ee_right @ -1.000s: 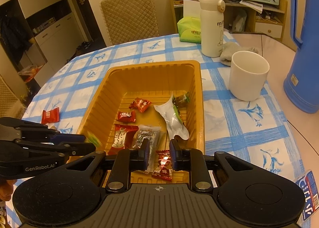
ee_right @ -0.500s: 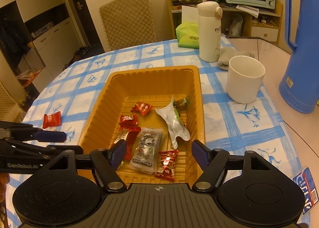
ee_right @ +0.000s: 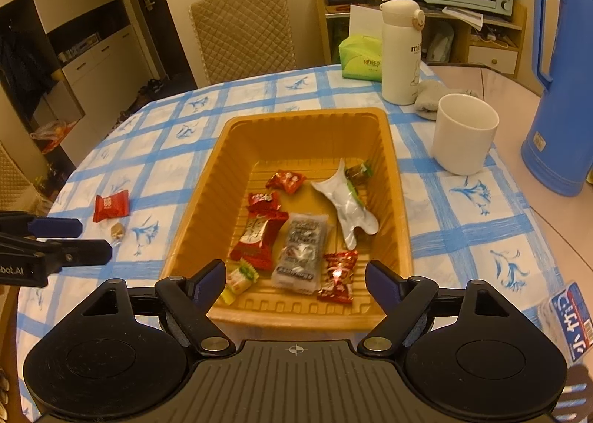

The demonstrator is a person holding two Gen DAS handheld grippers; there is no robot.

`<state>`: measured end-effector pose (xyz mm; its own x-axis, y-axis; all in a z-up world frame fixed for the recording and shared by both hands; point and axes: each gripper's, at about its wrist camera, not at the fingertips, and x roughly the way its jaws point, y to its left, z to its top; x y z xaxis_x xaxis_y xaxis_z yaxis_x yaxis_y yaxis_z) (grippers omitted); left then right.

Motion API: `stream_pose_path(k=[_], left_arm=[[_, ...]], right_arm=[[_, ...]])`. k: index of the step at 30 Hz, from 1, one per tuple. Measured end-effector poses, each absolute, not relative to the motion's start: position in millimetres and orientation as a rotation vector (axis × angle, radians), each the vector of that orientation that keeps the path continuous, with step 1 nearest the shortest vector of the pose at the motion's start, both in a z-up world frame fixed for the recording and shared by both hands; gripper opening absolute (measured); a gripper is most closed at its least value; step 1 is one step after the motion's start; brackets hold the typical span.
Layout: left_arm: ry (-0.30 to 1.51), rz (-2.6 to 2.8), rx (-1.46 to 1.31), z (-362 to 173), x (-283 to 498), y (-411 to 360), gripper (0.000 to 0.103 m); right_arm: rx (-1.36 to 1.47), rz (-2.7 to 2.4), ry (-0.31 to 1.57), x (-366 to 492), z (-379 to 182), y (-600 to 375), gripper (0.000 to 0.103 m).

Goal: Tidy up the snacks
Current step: 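Move both grippers away from the tray toward the last two candies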

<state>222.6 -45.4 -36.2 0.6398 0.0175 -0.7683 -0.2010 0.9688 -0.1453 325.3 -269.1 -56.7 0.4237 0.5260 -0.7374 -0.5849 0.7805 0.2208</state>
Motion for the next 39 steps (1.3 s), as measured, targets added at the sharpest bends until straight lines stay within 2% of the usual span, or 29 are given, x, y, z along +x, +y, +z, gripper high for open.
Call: stream_pose_path(k=[20, 39], left_arm=[[0.859, 0.281, -0.303, -34, 135, 23, 0.078], [0.872, 0.413, -0.371, -48, 74, 81, 0.078]], right_arm=[[-0.090, 0.880, 0.889, 253, -45, -188, 0.083], [-0.205, 1.021, 0.923, 211, -83, -99, 0.083]])
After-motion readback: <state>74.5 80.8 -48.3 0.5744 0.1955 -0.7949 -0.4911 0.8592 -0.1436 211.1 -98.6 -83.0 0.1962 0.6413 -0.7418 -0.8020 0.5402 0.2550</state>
